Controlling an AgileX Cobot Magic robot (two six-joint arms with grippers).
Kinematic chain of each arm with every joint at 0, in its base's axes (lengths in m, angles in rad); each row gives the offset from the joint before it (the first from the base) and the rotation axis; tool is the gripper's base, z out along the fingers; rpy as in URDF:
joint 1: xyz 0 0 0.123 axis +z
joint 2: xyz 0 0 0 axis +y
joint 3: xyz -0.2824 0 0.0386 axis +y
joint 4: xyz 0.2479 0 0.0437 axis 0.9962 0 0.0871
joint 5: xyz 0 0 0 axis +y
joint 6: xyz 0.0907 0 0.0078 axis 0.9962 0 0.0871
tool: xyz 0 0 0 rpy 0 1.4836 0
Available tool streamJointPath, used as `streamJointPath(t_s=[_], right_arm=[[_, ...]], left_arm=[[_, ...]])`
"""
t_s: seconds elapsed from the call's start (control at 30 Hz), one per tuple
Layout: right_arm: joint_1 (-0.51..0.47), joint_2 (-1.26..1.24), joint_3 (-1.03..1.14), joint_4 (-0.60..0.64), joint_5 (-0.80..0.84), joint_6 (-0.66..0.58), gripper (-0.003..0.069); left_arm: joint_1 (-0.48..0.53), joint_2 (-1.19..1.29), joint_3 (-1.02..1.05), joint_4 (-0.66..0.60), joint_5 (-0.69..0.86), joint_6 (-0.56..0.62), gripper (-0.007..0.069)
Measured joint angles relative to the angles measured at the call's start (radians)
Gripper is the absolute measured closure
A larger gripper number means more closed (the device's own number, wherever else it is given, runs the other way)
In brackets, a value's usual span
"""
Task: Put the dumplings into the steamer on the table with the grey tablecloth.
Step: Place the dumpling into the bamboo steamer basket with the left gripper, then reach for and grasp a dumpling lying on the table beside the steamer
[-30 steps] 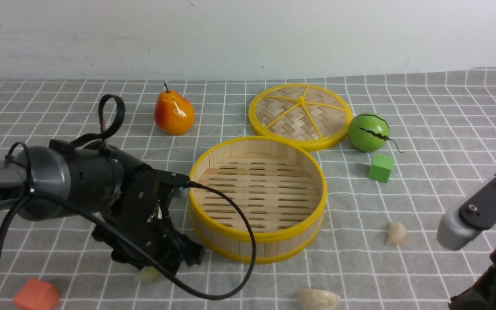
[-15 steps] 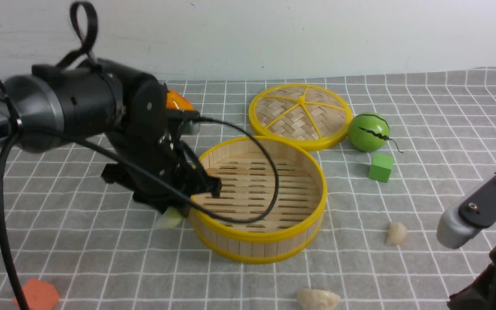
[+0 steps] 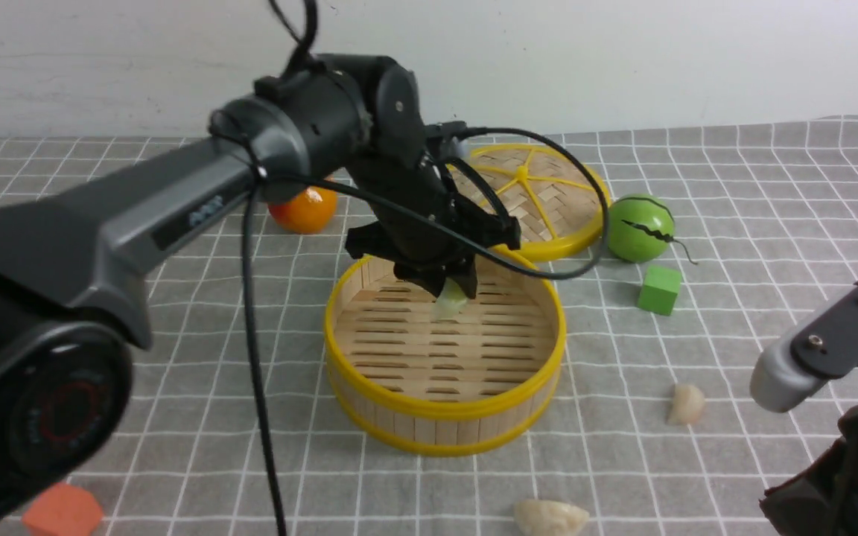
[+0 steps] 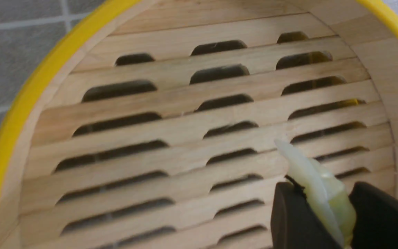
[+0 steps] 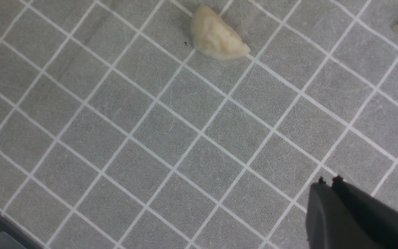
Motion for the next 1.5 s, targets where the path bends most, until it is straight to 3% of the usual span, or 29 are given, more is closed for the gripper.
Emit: streamJointPath(t_s=[0.13,0.27,0.37,0.47,0.57,0.73,0.77,0.8,0.93,1.07,1.23,1.43,1.5], right_arm=[[0.000,0.000,0.000,0.001,0.005,0.000,0.0636],[0.000,0.000,0.000,0.003,0.024,0.000,0.0630],[0.000,0.000,-0.001,0.003,0.024,0.000,0.0624],[0.000,0.013,-0.032,0.003,0.031,0.000,0.0605],[0.000,0.039,-0.079,0.003,0.039,-0.002,0.0573],[0.000,0.140,-0.184,0.022,0.081,-0.046,0.0455],[0.003,0.192,-0.221,0.045,0.093,-0.082,0.0392],[0.005,0.206,-0.230,0.050,0.093,-0.092,0.0376],[0.075,0.367,-0.306,0.075,0.096,-0.226,0.0214],[0.153,0.523,-0.352,0.037,0.048,-0.296,0.0138],[0.180,0.686,-0.370,-0.016,-0.039,-0.300,0.0132],[0.180,0.793,-0.371,-0.026,-0.109,-0.301,0.0172],[0.180,0.821,-0.371,-0.026,-0.136,-0.301,0.0220]], left_arm=[[-0.047,0.097,-0.106,0.119,0.019,-0.081,0.0431],[-0.049,0.134,-0.125,0.145,0.026,-0.115,0.0424],[-0.045,0.136,-0.129,0.149,0.032,-0.124,0.0350],[-0.044,0.118,-0.131,0.158,0.069,-0.125,0.0200],[-0.044,0.065,-0.131,0.158,0.102,-0.092,0.0113],[-0.044,-0.107,-0.131,0.159,0.139,-0.032,0.0074],[-0.044,-0.178,-0.133,0.159,0.157,-0.014,0.0083],[-0.044,-0.196,-0.134,0.159,0.164,-0.009,0.0088],[-0.044,-0.357,-0.136,0.175,0.243,0.040,0.0197],[-0.044,-0.489,-0.078,0.212,0.246,0.043,0.0387],[-0.044,-0.674,0.126,0.217,0.246,0.043,0.0624],[-0.044,-0.891,0.440,0.171,0.246,0.045,0.0638],[-0.044,-1.000,0.608,0.145,0.245,0.044,0.0638]])
